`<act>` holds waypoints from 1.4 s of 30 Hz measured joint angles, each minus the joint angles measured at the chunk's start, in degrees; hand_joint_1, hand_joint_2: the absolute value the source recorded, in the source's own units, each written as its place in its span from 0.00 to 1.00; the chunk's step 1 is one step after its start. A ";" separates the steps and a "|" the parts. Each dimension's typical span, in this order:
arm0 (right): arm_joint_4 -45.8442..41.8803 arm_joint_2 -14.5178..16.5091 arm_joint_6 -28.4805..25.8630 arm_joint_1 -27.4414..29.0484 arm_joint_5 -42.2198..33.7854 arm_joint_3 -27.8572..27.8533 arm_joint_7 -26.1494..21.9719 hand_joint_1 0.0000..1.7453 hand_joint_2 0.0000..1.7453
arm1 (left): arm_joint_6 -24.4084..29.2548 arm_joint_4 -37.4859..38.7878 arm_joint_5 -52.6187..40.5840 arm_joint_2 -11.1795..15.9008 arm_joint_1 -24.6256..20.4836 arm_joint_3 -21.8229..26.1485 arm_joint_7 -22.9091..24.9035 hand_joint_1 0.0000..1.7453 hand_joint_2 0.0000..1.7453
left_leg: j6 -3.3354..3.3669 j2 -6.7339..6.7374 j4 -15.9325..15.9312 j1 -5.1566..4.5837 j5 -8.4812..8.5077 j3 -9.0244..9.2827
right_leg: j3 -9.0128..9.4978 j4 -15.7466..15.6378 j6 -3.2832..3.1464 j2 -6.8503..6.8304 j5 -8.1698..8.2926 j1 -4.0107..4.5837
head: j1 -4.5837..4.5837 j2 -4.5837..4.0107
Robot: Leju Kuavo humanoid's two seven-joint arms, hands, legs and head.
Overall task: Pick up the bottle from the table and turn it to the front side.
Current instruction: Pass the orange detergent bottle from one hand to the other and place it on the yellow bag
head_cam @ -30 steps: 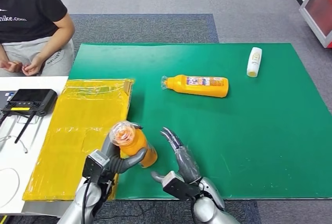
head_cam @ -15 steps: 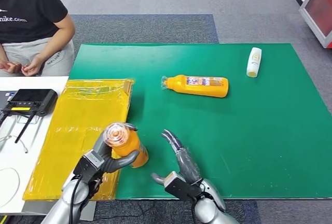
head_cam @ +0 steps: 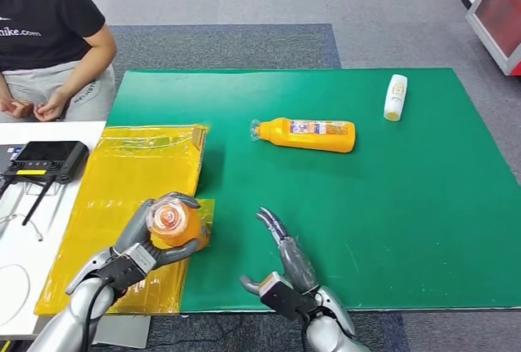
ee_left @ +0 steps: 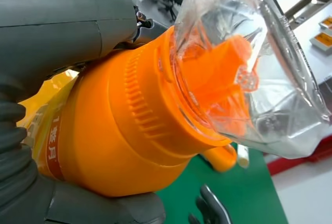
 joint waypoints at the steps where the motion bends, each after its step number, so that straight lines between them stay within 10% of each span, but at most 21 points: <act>1: 0.10 0.07 -0.01 0.03 0.05 -0.02 -0.01 0.00 1.00 | 0.27 -0.23 -0.39 0.16 0.03 0.23 0.09 1.00 1.00 | -0.02 0.00 0.00 0.00 0.02 0.01 | 0.00 0.01 -0.01 0.00 0.01 0.00 | 0.00 0.00; 42: 3.68 0.67 1.53 0.26 -1.18 -0.98 0.99 0.00 1.00 | -4.82 -2.16 -1.45 8.04 -0.66 4.67 -0.92 1.00 1.00 | -0.10 -0.01 0.00 0.09 0.11 -0.06 | -0.05 0.05 -0.11 -0.02 -0.01 0.11 | 0.01 0.00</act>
